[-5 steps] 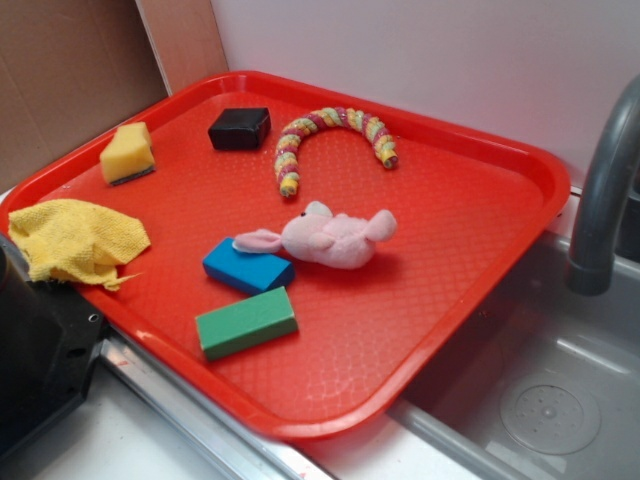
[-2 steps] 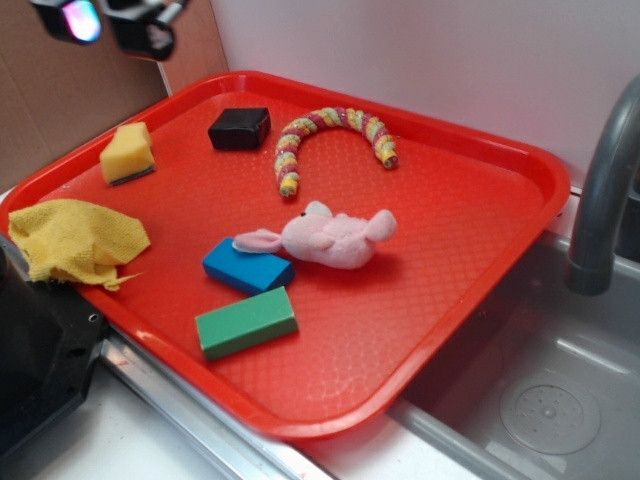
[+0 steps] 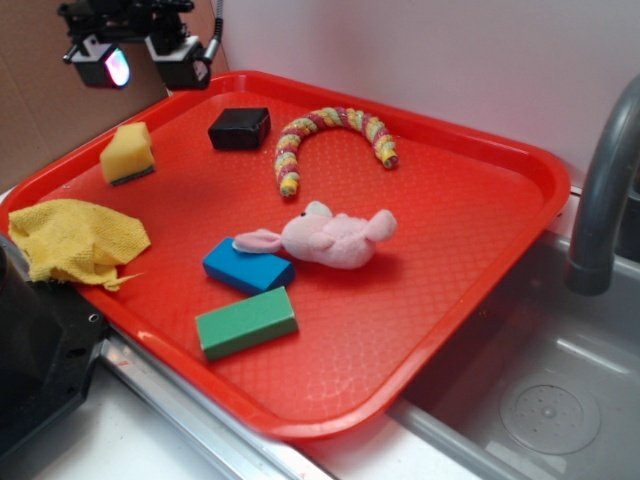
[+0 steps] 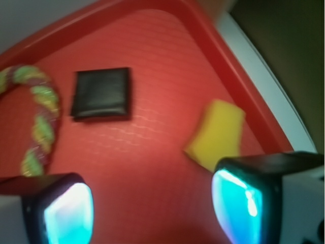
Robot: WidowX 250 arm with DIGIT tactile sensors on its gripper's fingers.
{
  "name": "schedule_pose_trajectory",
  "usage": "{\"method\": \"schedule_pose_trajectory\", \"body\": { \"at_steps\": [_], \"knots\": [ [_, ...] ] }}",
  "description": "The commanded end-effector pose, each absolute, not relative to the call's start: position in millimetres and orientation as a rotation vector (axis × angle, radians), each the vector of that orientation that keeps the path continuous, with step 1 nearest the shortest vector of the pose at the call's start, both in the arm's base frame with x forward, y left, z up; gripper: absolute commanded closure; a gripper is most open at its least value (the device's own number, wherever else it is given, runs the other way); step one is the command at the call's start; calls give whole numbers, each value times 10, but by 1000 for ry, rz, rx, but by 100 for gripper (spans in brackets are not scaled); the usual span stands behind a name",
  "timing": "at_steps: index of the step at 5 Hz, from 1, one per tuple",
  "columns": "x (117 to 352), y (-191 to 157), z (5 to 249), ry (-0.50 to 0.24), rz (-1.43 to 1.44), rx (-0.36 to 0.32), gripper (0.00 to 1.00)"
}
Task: Grab the green sponge.
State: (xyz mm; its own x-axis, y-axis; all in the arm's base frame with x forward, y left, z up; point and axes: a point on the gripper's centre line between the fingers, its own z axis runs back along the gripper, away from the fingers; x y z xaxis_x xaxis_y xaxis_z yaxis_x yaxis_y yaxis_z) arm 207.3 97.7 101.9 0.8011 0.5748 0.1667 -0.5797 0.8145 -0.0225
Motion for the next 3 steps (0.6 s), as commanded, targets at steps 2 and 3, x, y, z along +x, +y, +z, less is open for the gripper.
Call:
{"method": "schedule_pose_trajectory", "body": {
  "at_steps": [2, 3],
  "knots": [
    [1625, 1591, 913, -215, 818, 91, 0],
    [1669, 1533, 860, -210, 750, 79, 0]
  ]
}}
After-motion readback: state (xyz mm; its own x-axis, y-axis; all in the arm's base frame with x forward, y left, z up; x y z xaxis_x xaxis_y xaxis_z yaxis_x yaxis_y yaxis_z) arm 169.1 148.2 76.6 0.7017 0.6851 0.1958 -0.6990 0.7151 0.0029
